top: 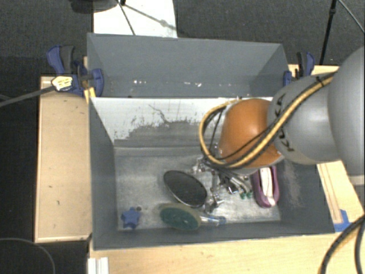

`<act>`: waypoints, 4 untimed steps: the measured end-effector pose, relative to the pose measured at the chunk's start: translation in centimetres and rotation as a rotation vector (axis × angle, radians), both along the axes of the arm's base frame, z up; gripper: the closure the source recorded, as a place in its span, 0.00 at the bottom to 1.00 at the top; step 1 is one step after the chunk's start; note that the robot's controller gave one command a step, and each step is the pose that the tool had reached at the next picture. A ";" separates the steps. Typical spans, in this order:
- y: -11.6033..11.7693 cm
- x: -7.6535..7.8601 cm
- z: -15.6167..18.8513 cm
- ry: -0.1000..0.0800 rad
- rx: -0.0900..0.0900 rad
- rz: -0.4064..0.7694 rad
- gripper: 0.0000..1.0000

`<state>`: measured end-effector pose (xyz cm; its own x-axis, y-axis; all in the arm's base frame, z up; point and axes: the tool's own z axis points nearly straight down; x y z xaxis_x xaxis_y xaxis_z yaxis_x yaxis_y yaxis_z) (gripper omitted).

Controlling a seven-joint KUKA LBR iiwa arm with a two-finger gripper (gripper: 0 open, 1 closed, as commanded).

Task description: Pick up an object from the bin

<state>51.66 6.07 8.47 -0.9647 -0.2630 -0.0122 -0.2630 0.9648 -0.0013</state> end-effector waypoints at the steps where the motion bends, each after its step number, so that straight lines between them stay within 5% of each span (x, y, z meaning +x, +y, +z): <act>1: 5.2 -1.3 0.0 -0.042 0.006 0.043 0.00; 2: 4.9 -2.6 -0.8 0.006 -0.001 0.044 1.00; 3: 4.9 -2.3 -0.6 -0.004 0.000 0.046 0.00; 4: 4.3 0.2 -1.2 0.006 -0.003 0.291 0.00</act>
Offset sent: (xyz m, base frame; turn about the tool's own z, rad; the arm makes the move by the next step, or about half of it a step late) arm -0.0275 0.0495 -0.0086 -0.0438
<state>51.84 10.38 7.29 -0.8487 -0.5288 -0.0054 -0.5288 0.8487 -0.0011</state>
